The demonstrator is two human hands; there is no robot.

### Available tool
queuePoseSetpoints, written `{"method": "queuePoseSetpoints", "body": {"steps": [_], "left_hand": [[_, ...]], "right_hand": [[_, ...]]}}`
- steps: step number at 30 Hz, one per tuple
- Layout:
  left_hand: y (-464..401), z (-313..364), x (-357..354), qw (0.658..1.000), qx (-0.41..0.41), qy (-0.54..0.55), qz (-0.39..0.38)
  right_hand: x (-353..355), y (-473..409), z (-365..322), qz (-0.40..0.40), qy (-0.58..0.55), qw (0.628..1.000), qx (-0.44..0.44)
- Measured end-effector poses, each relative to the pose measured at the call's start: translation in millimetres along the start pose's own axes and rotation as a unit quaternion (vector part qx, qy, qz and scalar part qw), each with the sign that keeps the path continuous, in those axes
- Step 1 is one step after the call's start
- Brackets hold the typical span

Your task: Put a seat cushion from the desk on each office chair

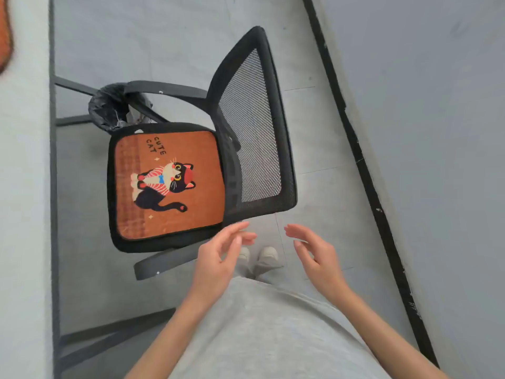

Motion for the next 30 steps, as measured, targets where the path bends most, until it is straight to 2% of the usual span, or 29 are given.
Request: {"method": "queuePoseSetpoints", "body": {"steps": [6, 9, 12, 16, 20, 25, 30], "left_hand": [[-54, 56, -83, 0.985, -0.055, -0.065, -0.152], [-90, 80, -133, 0.974, -0.062, -0.079, -0.201], [-132, 101, -176, 0.974, -0.068, -0.076, -0.204], [-191, 115, -218, 0.990, -0.037, -0.039, -0.131], [-228, 109, -217, 0.999, 0.033, -0.007, 0.004], [-252, 93, -180, 0.979, 0.095, 0.028, 0.177], [-330, 99, -152, 0.953, 0.118, 0.081, 0.269]], "right_hand": [[60, 34, 60, 0.179, -0.046, 0.974, -0.130], [105, 34, 87, 0.225, -0.048, 0.961, -0.156], [154, 14, 116, 0.235, -0.045, 0.955, -0.173], [222, -55, 143, 0.171, -0.020, 0.971, -0.166], [263, -157, 123, 0.058, 0.008, 0.994, -0.097], [273, -302, 53, -0.027, -0.012, 0.999, 0.038], [256, -445, 23, -0.090, -0.005, 0.991, 0.102]]}}
Point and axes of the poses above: each hand's wrist, its own y-axis away from the middle knuckle, its own x-axis out of the back of the hand, z = x × y, the point moved 5 cm from there along -y, towards the middle knuckle, and after that the axes turned 8 degrees about x, right-handed, at the moved point
